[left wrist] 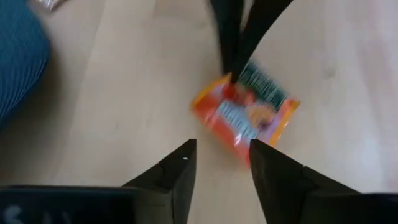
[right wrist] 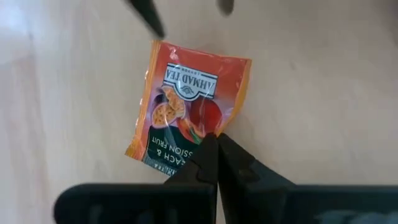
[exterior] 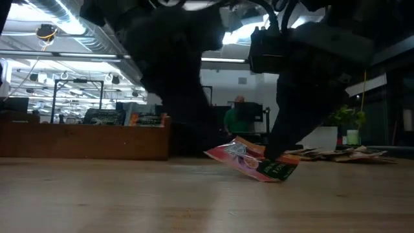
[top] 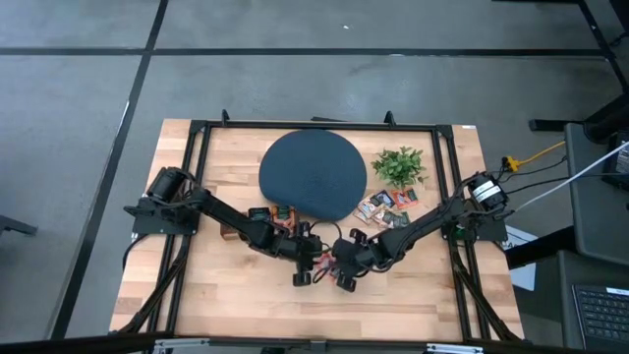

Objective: Pick & Place Tea
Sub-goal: Put the orange tea bag into the right section of the wooden organizer

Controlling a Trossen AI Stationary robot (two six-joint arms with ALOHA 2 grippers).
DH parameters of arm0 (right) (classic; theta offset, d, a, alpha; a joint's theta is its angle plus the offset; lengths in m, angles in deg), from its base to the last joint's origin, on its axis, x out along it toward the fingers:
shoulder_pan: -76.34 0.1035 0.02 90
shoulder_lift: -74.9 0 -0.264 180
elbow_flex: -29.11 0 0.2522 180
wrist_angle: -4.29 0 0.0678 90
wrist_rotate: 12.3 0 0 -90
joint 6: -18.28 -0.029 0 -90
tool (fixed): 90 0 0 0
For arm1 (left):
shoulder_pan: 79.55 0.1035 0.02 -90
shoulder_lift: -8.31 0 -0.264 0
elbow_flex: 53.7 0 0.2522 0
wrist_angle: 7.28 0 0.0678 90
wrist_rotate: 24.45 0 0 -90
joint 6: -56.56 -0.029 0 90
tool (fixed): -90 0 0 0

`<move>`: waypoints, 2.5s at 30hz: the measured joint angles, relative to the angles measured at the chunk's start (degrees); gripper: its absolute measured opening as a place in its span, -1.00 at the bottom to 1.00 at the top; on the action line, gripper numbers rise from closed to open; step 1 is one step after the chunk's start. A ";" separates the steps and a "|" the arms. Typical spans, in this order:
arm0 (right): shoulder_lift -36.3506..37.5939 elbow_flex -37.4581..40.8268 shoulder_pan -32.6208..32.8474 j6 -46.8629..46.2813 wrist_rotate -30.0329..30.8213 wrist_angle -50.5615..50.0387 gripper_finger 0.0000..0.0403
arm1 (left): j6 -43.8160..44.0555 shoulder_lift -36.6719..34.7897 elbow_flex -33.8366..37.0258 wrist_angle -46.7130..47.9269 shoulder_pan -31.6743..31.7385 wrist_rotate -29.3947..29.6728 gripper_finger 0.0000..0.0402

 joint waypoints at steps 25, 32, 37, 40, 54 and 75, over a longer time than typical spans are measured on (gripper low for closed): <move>0.02 -4.22 1.06 10.38 21.77 -0.15 -1.00 | 15.23 -19.35 20.04 -16.28 6.93 -8.91 -0.27; 0.02 -6.90 1.08 13.67 21.79 -0.24 -1.00 | 13.43 -21.02 20.08 -14.17 9.71 -9.56 -0.29; 0.02 -7.26 0.32 12.95 18.94 -0.21 -1.00 | 4.98 -21.02 20.09 -13.60 10.00 -11.99 -0.29; 0.02 -7.26 -0.63 11.72 16.15 -0.17 -0.99 | 2.72 -21.02 20.09 -13.56 9.99 -13.46 -0.29; 0.02 -7.26 -2.65 15.22 15.83 3.95 -0.98 | 0.63 -21.00 20.09 -13.10 9.99 -14.59 -0.29; 0.00 -7.23 -5.14 21.18 15.33 7.77 -0.97 | 2.88 -20.98 20.09 -12.03 9.05 -13.12 -0.93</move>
